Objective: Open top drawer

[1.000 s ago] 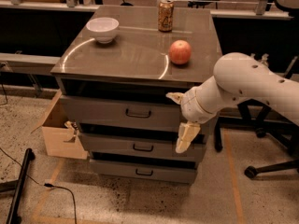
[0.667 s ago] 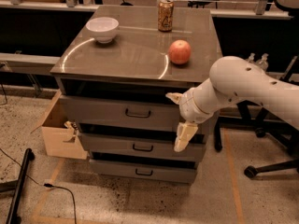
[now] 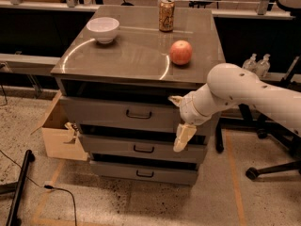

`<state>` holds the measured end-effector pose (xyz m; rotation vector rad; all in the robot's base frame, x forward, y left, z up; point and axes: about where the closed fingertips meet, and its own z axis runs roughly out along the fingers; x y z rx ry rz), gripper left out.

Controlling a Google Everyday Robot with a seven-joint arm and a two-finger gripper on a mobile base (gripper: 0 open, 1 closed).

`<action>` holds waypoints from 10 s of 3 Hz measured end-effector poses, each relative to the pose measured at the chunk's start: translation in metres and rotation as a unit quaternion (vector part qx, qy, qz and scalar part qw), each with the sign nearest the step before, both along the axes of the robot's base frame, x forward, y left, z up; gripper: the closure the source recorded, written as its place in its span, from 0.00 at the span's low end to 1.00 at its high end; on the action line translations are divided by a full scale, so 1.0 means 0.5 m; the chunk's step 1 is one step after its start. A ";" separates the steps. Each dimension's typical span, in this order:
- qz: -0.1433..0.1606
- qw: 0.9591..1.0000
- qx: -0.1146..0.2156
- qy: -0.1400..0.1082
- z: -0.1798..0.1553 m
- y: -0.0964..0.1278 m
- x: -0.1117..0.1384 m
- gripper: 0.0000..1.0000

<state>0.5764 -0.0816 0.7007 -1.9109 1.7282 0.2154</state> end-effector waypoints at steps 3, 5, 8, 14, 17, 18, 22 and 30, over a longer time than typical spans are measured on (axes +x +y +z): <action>-0.013 1.000 0.004 0.020 -0.056 -0.007 0.067 0.17; 0.015 0.997 0.011 0.073 -0.053 0.009 -0.015 0.65; 0.008 0.993 0.019 0.117 0.007 0.030 -0.065 0.62; -0.021 0.993 0.051 0.102 0.157 0.083 -0.062 0.80; -0.082 0.997 -0.008 0.008 0.078 0.073 0.027 1.00; -0.084 0.996 -0.029 0.008 0.032 0.070 0.033 1.00; -0.017 0.994 -0.099 0.046 -0.092 0.064 -0.005 1.00; -0.143 0.967 0.153 0.145 0.132 -0.135 -0.193 0.75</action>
Offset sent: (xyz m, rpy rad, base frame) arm 0.0411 -0.0107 -0.0303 0.0117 0.0383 -0.0467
